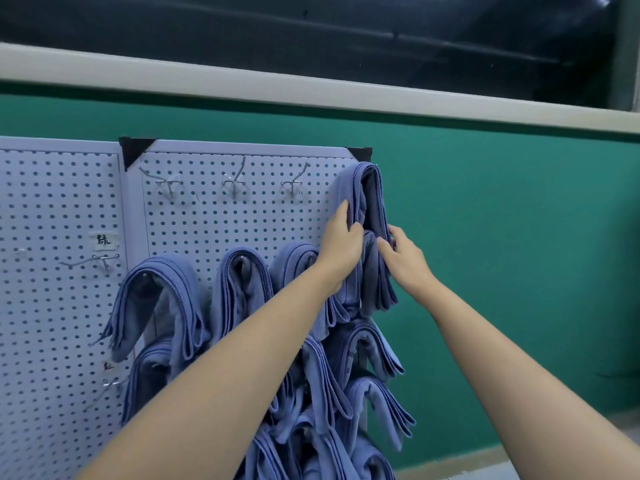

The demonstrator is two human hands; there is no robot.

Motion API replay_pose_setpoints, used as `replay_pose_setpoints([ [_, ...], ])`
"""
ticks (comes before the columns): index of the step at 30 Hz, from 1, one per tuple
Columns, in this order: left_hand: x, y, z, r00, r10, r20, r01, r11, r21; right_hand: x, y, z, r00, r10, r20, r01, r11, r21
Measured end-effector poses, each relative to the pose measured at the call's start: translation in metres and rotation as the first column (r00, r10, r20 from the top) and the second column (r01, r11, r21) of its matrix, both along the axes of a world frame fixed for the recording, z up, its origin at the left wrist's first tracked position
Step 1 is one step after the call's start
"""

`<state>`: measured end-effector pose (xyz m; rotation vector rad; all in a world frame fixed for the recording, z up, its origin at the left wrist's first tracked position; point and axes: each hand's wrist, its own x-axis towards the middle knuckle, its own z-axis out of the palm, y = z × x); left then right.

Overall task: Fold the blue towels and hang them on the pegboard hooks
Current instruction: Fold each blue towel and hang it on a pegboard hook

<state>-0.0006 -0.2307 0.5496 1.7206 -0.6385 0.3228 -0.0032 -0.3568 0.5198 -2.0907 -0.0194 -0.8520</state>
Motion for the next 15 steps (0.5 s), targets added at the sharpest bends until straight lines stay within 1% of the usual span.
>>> replay_pose_setpoints([
  [4,-0.023,0.021,-0.012,0.999,0.032,-0.009,-0.031,0.993,0.117,-0.030,0.007,-0.008,0.998,-0.063,0.024,0.064,0.998,-0.028],
  [9,-0.065,0.058,-0.049,0.994,0.048,-0.095,-0.031,0.986,0.164,-0.082,0.027,-0.034,0.999,-0.048,0.012,0.049,0.995,-0.084],
  [11,-0.082,0.074,-0.074,0.990,0.063,-0.128,-0.039,0.982,0.182,-0.102,0.041,-0.054,0.999,-0.026,-0.019,0.023,0.993,-0.116],
  [15,-0.107,0.106,-0.137,0.971,0.107,-0.213,-0.049,0.964,0.261,-0.130,0.071,-0.112,0.990,0.025,-0.142,-0.046,0.988,-0.148],
])
